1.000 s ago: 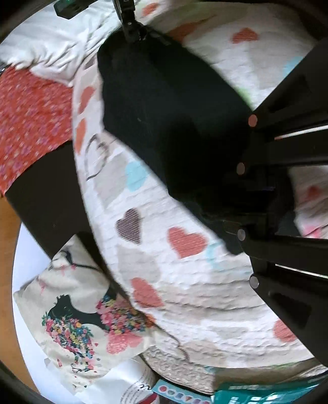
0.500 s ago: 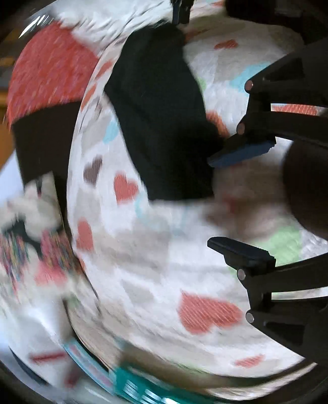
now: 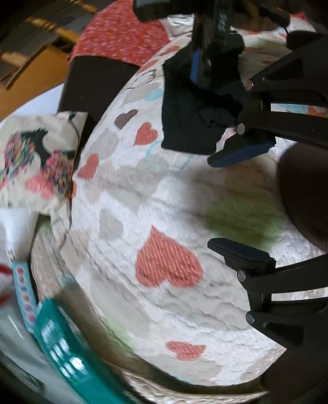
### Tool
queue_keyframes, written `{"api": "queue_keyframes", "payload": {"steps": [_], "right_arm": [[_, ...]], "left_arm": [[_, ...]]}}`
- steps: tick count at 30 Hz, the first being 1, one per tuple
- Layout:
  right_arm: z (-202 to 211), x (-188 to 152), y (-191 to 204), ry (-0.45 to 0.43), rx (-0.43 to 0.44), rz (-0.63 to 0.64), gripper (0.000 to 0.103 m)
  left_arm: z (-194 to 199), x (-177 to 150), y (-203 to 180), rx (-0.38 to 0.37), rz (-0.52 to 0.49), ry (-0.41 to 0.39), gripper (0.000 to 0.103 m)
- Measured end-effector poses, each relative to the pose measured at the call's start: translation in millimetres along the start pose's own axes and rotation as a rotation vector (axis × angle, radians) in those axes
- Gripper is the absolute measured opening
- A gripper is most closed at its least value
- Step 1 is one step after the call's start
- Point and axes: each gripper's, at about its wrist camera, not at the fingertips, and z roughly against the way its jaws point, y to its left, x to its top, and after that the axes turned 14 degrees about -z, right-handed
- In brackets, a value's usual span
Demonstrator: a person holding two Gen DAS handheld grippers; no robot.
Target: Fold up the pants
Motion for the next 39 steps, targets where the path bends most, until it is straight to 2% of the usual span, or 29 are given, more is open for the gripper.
{"api": "queue_keyframes", "payload": {"steps": [3,4,6,7,8,10,15,17,18,19,21,23,25,27,29,32,36,39], "right_arm": [[-28,3,22,0.045,0.006,0.056,0.053],[-36,2,27,0.060,-0.006,0.077,0.058],[-54,-3,33,0.095,-0.059,0.115,0.059],[-62,-4,32,0.119,-0.073,0.115,0.040],[-67,-3,31,0.132,-0.091,0.100,0.027],[-61,3,30,0.115,-0.062,0.047,0.019],[-39,42,40,-0.009,-0.012,-0.059,0.017],[-41,56,42,-0.033,-0.022,-0.090,0.018],[-48,63,41,-0.036,-0.031,-0.118,0.026],[-56,66,40,-0.029,-0.018,-0.151,0.041],[-71,68,37,0.027,0.075,-0.219,0.058],[-69,69,34,0.015,0.115,-0.260,0.059],[-48,73,26,-0.061,0.136,-0.277,0.059],[-22,77,9,-0.124,0.133,-0.309,0.059],[9,79,-22,-0.196,0.095,-0.349,0.059],[56,77,-84,-0.294,-0.042,-0.416,0.059],[95,63,-165,-0.334,-0.225,-0.512,0.059],[97,58,-198,-0.307,-0.279,-0.543,0.059]], "left_arm": [[3,-1,13,-0.015,0.040,-0.011,0.057],[4,-1,16,-0.018,0.048,-0.015,0.057],[4,0,20,-0.024,0.062,-0.021,0.057],[5,0,23,-0.032,0.076,-0.027,0.057],[5,0,25,-0.039,0.085,-0.030,0.057],[4,0,30,-0.059,0.111,-0.040,0.057],[5,1,40,-0.074,0.149,-0.060,0.057],[6,1,42,-0.062,0.148,-0.062,0.057],[6,1,43,-0.058,0.148,-0.061,0.058],[5,0,44,-0.056,0.150,-0.058,0.058],[5,0,46,-0.049,0.152,-0.054,0.057],[6,0,46,-0.033,0.144,-0.055,0.057],[9,2,45,-0.020,0.129,-0.060,0.057],[12,5,43,-0.016,0.120,-0.069,0.057],[16,7,40,-0.013,0.112,-0.080,0.058],[19,10,36,-0.016,0.107,-0.088,0.058],[17,15,25,-0.018,0.093,-0.082,0.058],[15,19,14,-0.015,0.072,-0.075,0.058]]}}
